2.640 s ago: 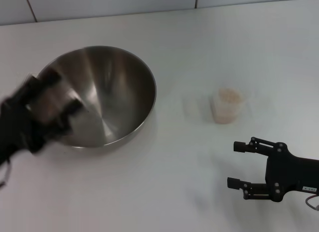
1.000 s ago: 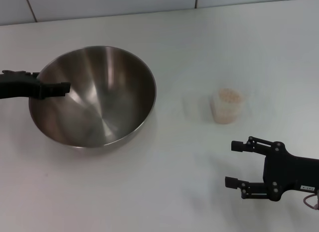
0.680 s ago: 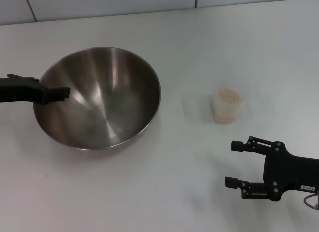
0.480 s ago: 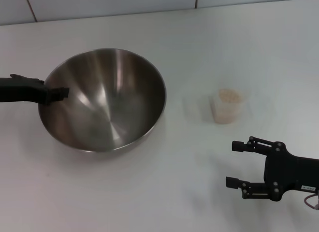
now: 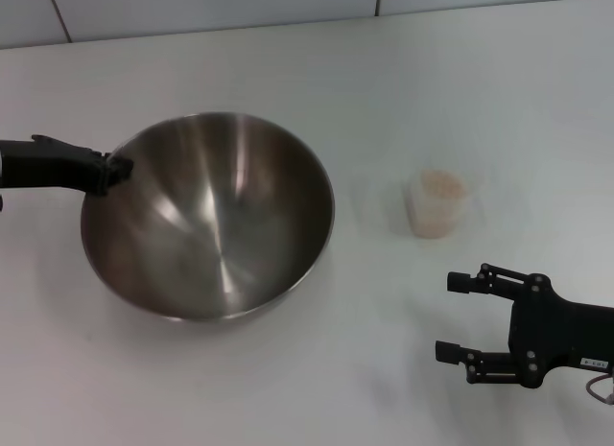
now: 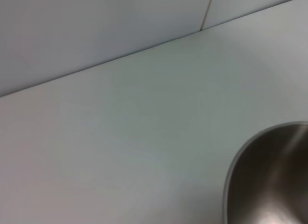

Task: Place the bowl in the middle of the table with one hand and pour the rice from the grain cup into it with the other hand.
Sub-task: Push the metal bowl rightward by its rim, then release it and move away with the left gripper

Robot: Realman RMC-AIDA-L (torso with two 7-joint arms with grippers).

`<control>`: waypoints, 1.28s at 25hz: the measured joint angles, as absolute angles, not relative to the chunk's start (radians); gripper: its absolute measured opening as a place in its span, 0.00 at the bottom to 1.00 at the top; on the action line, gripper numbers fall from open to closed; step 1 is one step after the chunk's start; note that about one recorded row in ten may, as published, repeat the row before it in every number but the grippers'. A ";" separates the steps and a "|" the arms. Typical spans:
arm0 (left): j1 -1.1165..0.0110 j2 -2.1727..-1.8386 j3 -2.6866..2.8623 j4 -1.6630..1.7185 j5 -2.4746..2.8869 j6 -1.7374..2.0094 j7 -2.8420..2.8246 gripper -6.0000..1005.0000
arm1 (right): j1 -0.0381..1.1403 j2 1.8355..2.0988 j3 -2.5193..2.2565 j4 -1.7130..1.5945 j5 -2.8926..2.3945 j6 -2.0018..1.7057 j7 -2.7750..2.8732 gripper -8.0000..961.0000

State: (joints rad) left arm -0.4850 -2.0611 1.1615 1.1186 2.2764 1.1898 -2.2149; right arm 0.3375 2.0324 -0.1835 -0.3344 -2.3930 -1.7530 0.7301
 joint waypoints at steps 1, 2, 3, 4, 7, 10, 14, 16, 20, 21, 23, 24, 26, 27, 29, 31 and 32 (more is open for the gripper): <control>-0.487 -2.061 1.160 1.117 2.276 1.191 -2.215 0.11 | 0.338 2.032 -0.184 -0.334 -2.393 -1.753 0.730 0.87; -0.495 -2.061 1.157 1.112 2.275 1.197 -2.215 0.09 | 0.339 2.032 -0.184 -0.334 -2.393 -1.753 0.730 0.87; -0.502 -2.060 1.153 1.107 2.273 1.203 -2.215 0.08 | 0.339 2.032 -0.184 -0.334 -2.393 -1.753 0.730 0.87; -0.502 -2.060 1.153 1.107 2.273 1.203 -2.215 0.07 | 0.339 2.032 -0.183 -0.334 -2.393 -1.753 0.730 0.87; -0.564 -2.059 1.071 1.058 2.267 1.257 -2.203 0.05 | 0.339 2.032 -0.183 -0.334 -2.393 -1.753 0.730 0.88; -0.611 -2.058 1.016 1.015 2.266 1.279 -2.183 0.05 | 0.340 2.032 -0.183 -0.334 -2.395 -1.753 0.730 0.87; -0.684 -2.059 0.969 0.946 2.265 1.281 -2.148 0.05 | 0.342 2.034 -0.186 -0.334 -2.395 -1.751 0.730 0.87; -0.712 -2.062 0.967 0.927 2.267 1.268 -2.133 0.05 | 0.342 2.034 -0.186 -0.334 -2.396 -1.751 0.730 0.87; -0.767 -2.063 0.983 0.863 2.276 1.213 -2.126 0.05 | 0.342 2.034 -0.189 -0.334 -2.396 -1.750 0.730 0.87; -0.779 -2.062 0.985 0.843 2.279 1.201 -2.124 0.05 | 0.342 2.034 -0.189 -0.334 -2.397 -1.750 0.730 0.87; -0.798 -2.060 0.985 0.805 2.296 1.175 -2.119 0.05 | 0.342 2.034 -0.190 -0.334 -2.397 -1.750 0.731 0.87; -0.802 -2.060 0.985 0.797 2.303 1.164 -2.118 0.05 | 0.342 2.034 -0.190 -0.334 -2.398 -1.750 0.731 0.87; -0.803 -2.063 0.985 0.788 2.312 1.135 -2.115 0.05 | 0.342 2.034 -0.190 -0.334 -2.398 -1.750 0.732 0.87; -0.802 -2.064 0.986 0.787 2.312 1.126 -2.111 0.05 | 0.342 2.034 -0.188 -0.334 -2.398 -1.750 0.732 0.87; -0.798 -2.064 0.986 0.786 2.311 1.120 -2.107 0.05 | 0.342 2.034 -0.187 -0.334 -2.398 -1.750 0.732 0.88; -0.779 -2.066 0.986 0.800 2.308 1.112 -2.087 0.05 | 0.342 2.033 -0.187 -0.334 -2.398 -1.750 0.732 0.87; -0.767 -2.067 0.986 0.813 2.305 1.110 -2.079 0.05 | 0.342 2.033 -0.186 -0.334 -2.398 -1.750 0.732 0.87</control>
State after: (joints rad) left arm -0.7674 -2.0665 0.9863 0.8126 2.3052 1.1104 -2.0792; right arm 0.3417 2.0332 -0.1863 -0.3344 -2.3976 -1.7498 0.7321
